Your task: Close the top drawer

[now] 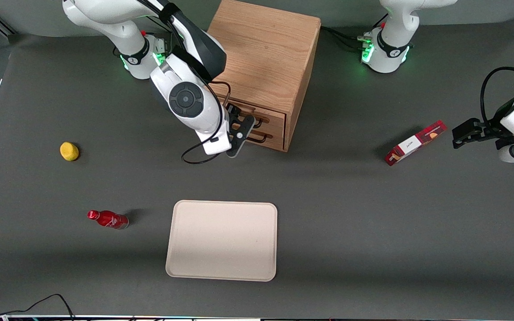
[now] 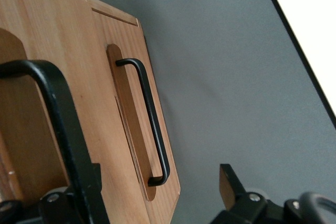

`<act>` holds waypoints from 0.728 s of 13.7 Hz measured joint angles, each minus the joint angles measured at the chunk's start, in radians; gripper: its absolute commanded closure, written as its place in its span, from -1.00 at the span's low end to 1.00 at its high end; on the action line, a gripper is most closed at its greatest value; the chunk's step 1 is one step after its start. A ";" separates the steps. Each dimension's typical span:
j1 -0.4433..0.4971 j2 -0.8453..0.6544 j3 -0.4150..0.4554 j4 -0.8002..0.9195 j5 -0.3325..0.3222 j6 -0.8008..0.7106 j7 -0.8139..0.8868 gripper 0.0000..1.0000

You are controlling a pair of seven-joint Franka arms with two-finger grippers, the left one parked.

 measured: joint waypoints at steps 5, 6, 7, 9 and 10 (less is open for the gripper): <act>0.000 -0.003 0.003 -0.003 -0.004 0.002 0.004 -1.00; 0.000 -0.004 0.005 -0.004 -0.005 0.003 0.004 -1.00; 0.000 -0.006 0.007 -0.006 -0.006 0.003 0.006 -1.00; 0.000 -0.010 0.007 -0.009 -0.008 0.005 0.011 -1.00; 0.000 -0.012 0.007 -0.010 -0.008 0.005 0.011 -1.00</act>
